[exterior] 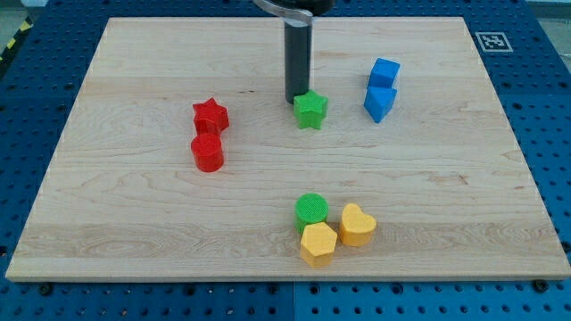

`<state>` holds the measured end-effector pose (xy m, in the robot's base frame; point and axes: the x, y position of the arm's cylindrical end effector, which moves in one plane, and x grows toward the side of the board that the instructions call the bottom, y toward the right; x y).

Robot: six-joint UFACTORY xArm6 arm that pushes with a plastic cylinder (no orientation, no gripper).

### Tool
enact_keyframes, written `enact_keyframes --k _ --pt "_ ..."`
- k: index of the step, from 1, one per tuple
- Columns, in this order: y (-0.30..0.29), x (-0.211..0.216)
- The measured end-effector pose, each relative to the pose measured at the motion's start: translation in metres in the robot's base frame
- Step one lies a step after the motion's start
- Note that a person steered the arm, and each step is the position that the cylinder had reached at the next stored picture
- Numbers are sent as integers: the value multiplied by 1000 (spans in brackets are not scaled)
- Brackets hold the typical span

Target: Keep green star above yellow heart

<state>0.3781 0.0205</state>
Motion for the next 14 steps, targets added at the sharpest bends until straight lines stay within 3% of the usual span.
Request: enact_keyframes --k 2,5,8,10,11,14 --pt "22 9" --pt "23 88" --pt "68 128" --pt "72 131" --pt "60 107" --pt "24 118"
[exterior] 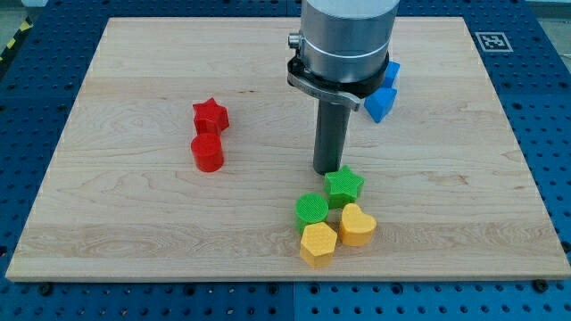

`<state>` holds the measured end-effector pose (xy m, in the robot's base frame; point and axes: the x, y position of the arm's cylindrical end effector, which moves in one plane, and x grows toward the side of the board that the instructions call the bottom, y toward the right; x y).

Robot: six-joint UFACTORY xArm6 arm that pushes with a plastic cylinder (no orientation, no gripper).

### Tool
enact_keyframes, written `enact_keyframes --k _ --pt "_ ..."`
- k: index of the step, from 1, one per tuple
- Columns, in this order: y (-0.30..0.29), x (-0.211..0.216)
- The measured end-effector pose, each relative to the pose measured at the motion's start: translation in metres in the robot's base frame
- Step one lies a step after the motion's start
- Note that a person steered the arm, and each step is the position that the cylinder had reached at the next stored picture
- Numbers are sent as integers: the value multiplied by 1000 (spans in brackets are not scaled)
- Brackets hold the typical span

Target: Keep green star above yellow heart

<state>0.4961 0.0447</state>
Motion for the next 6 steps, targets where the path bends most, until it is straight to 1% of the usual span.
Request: enact_keyframes --k 5,6 --pt "6 17" --pt "6 -3"
